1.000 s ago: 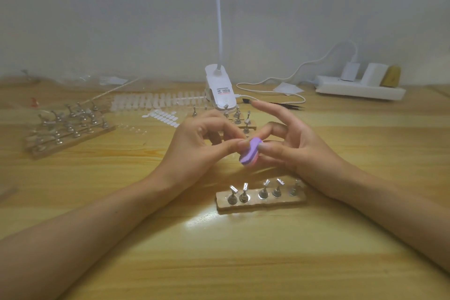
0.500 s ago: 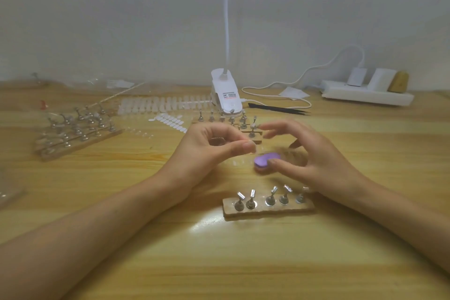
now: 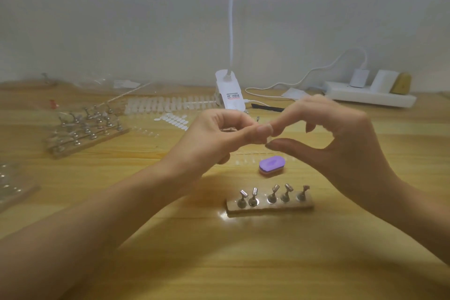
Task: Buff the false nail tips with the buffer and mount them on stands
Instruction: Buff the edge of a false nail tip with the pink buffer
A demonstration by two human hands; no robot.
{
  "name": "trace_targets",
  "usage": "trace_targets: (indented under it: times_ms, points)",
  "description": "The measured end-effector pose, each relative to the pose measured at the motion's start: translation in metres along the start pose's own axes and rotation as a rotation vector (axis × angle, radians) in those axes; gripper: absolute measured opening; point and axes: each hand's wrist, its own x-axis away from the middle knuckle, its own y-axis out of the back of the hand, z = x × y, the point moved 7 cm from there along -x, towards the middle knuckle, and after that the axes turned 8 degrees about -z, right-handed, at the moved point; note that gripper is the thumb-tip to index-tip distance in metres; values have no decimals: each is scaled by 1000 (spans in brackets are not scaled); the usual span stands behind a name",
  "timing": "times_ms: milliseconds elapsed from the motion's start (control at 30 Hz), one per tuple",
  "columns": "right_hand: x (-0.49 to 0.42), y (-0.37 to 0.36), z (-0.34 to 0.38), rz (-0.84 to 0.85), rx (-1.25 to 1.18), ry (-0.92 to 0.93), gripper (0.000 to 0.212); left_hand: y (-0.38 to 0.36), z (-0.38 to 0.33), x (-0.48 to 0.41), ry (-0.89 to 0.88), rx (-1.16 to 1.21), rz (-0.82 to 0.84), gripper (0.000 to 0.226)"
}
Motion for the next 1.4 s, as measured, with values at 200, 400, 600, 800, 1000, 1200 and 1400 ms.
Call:
trace_targets:
  times_ms: [200,400,600,800,1000,1200,1400]
  points:
    - [-7,16,5,-26,-26,-55,17,6,-7,13,-55,-191,99,35]
    - [26,-13,12,203,20,9,13,-1,25,46,-74,-367,163,70]
    - [32,-33,14,253,117,32,15,5,26,47,-102,-363,34,64]
    - [35,-40,17,262,148,44,29,10,29,46,-71,-341,19,63]
    - [35,-41,19,236,235,39,20,10,31,46,-60,-334,26,64]
    - [35,-41,20,241,259,31,17,10,32,45,-52,-325,28,65]
    - [35,-41,20,254,251,13,26,12,35,45,-35,-317,29,66]
